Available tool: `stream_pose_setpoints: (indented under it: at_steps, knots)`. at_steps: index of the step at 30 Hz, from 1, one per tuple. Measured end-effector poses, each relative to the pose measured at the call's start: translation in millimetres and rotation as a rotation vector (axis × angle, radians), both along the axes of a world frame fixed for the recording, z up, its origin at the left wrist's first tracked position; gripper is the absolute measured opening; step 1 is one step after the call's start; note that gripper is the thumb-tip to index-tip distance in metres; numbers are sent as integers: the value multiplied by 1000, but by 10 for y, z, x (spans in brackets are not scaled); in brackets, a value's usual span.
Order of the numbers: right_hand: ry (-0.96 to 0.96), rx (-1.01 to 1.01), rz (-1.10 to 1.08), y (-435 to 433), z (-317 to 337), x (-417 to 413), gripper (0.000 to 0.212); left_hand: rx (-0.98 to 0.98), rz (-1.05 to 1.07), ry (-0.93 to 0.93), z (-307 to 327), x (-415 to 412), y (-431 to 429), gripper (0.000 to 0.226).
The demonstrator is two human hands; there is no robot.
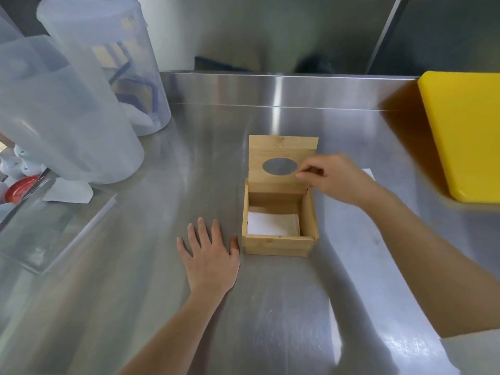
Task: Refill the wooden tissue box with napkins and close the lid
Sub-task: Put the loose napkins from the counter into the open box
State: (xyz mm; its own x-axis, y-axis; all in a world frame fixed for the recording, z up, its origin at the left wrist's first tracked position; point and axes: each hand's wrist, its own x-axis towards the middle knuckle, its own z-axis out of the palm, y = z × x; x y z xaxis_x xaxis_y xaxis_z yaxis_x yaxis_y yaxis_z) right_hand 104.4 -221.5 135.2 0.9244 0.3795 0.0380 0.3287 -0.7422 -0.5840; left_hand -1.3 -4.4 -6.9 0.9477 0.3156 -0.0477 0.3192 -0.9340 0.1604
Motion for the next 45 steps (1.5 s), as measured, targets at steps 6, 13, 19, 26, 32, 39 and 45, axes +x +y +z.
stream_pose_setpoints:
  at_steps: [6, 13, 19, 26, 32, 39, 45]
  knots:
    - [116, 185, -281, -519, -305, 243, 25, -28, 6, 31, -7, 4, 2, 64]
    - [108, -291, -319, -933, -854, 680, 32, -25, 8, 13, 10, 5, -9, 80]
    - [196, -505, -260, -1066, -897, 914, 53, -8, 15, 7, 22, -1, -7, 79]
    - [315, -650, -253, -1121, -803, 1064, 37, -1, 19, 26, 18, 2, -16, 76]
    - [233, -610, -245, -1120, -791, 1050, 10, -4, 20, 6, 14, 4, -19, 73]
    - [42, -564, -261, -1116, -597, 853, 29, -18, 19, -5, 25, 2, -22, 78]
    - [162, -323, -142, -940, 13, 474, 16, -17, 15, -4, 10, -2, -9, 75]
